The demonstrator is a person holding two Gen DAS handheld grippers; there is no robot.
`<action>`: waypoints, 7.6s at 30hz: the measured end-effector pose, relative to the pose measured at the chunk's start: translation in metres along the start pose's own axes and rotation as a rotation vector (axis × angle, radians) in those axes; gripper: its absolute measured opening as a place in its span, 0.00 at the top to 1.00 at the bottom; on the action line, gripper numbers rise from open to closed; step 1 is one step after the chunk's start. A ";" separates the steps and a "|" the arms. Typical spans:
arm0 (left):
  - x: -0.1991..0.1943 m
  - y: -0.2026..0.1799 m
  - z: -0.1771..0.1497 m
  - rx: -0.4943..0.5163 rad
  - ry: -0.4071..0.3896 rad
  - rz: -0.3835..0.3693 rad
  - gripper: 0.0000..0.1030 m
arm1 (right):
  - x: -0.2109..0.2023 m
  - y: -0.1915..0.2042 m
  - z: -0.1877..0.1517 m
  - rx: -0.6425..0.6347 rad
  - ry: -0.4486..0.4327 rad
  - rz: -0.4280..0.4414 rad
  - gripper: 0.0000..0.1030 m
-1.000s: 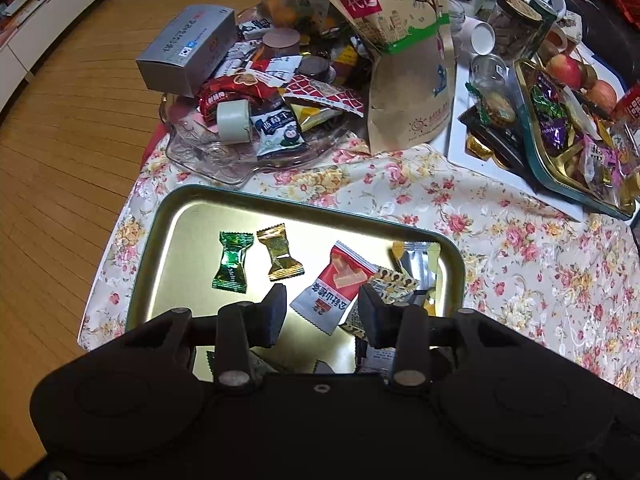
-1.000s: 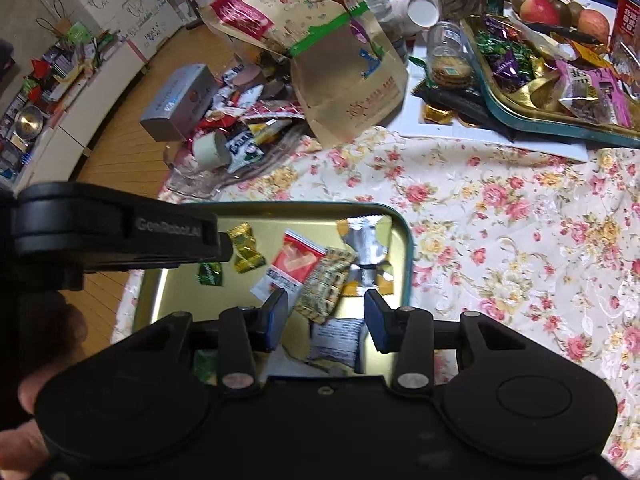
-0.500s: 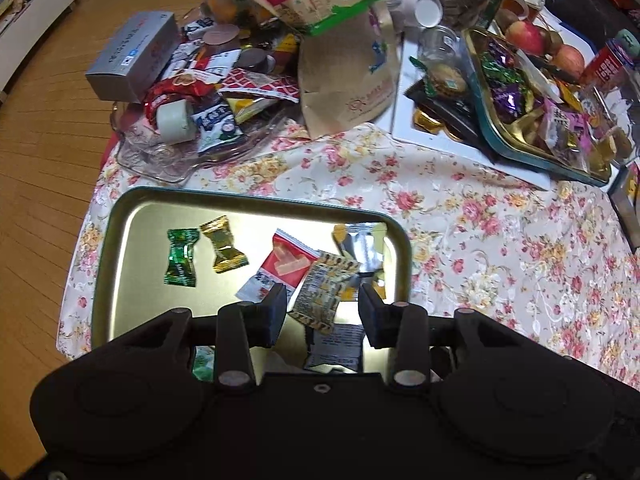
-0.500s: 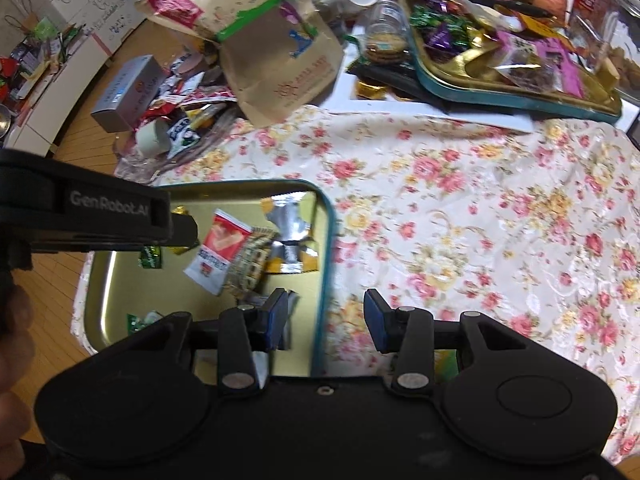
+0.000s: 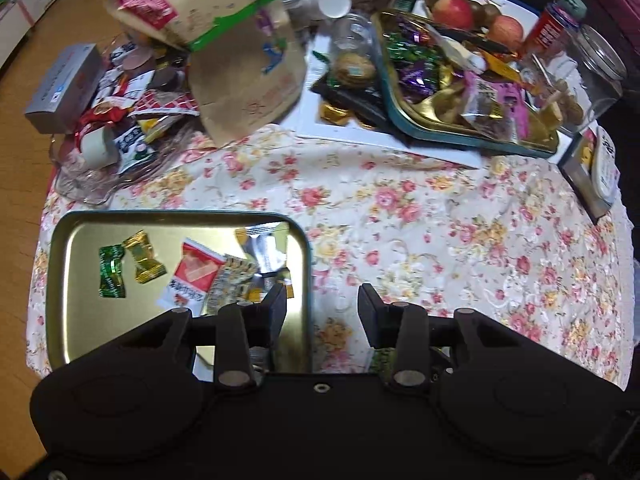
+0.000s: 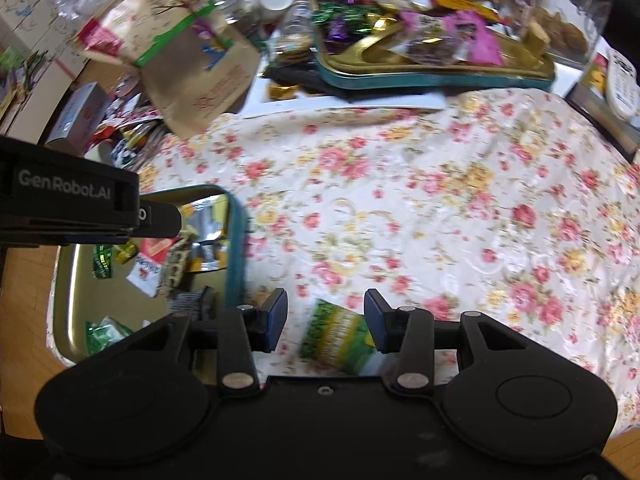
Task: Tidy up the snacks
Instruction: 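Move both tools away from the tray toward the packets on the tablecloth, then position the left tool over the green peas packet while the right tool reaches the white hawthorn strip, then grasp and lift the green peas packet with the left tool while the right tool hovers at the white strip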
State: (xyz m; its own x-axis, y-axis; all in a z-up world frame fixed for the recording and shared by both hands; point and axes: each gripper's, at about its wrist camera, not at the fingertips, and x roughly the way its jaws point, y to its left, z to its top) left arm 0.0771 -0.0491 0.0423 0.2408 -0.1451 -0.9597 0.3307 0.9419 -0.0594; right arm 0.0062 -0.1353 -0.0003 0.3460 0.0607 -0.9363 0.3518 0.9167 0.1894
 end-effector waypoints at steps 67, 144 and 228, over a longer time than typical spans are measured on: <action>0.029 -0.086 -0.001 0.128 0.105 -0.077 0.53 | -0.003 -0.042 -0.051 -0.076 -0.045 0.045 0.56; 0.051 -0.064 -0.012 0.155 0.149 -0.022 0.53 | 0.033 -0.098 -0.028 -0.001 -0.078 -0.185 0.56; 0.101 -0.116 -0.062 0.592 0.135 -0.071 0.45 | -0.034 -0.148 -0.004 0.356 -0.030 -0.006 0.55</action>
State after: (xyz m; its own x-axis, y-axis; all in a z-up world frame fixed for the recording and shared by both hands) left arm 0.0069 -0.1545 -0.0647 0.0944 -0.1249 -0.9877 0.8019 0.5975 0.0011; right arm -0.0614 -0.2712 0.0019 0.3667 0.0387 -0.9295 0.6334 0.7214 0.2799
